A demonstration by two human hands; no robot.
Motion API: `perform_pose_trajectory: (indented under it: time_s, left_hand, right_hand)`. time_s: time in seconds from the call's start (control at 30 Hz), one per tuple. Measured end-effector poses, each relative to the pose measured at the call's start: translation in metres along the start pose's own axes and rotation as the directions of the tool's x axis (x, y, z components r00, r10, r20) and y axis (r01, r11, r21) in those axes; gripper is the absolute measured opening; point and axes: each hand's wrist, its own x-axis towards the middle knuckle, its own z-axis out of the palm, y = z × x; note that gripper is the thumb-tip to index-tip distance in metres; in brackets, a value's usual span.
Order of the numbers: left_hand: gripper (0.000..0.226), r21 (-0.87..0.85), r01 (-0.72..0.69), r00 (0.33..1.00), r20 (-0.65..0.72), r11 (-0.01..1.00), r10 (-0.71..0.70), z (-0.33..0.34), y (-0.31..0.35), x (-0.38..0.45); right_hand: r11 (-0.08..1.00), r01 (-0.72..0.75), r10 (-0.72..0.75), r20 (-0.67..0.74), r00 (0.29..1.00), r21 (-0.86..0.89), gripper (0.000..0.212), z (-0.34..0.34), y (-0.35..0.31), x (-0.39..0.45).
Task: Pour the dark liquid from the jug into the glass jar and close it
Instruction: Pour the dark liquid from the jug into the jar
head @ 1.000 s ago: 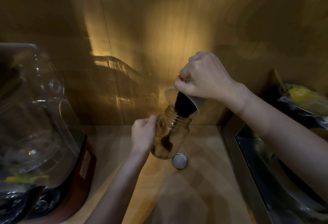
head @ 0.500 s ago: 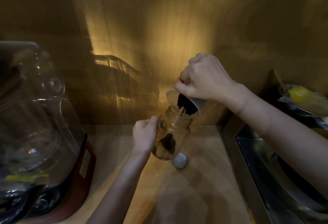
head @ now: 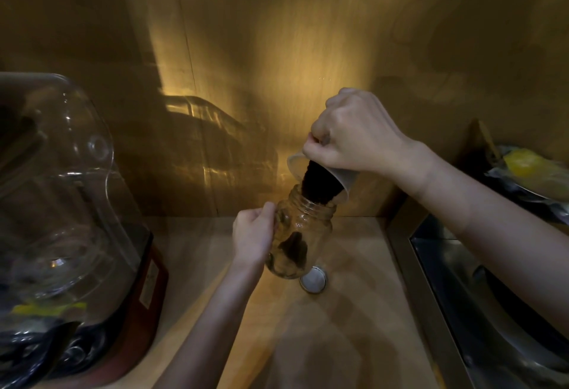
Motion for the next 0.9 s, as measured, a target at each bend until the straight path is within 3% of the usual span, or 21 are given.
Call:
perform_pose_trajectory:
  time_s: [0.9]
  left_hand:
    - [0.043,-0.052,0.066,0.998,0.016,0.997,-0.065,0.0022,-0.0002,0.0032]
  right_hand:
    - [0.998,0.062,-0.063,-0.016,0.998,-0.029,0.033,0.0013,0.0006,0.0027]
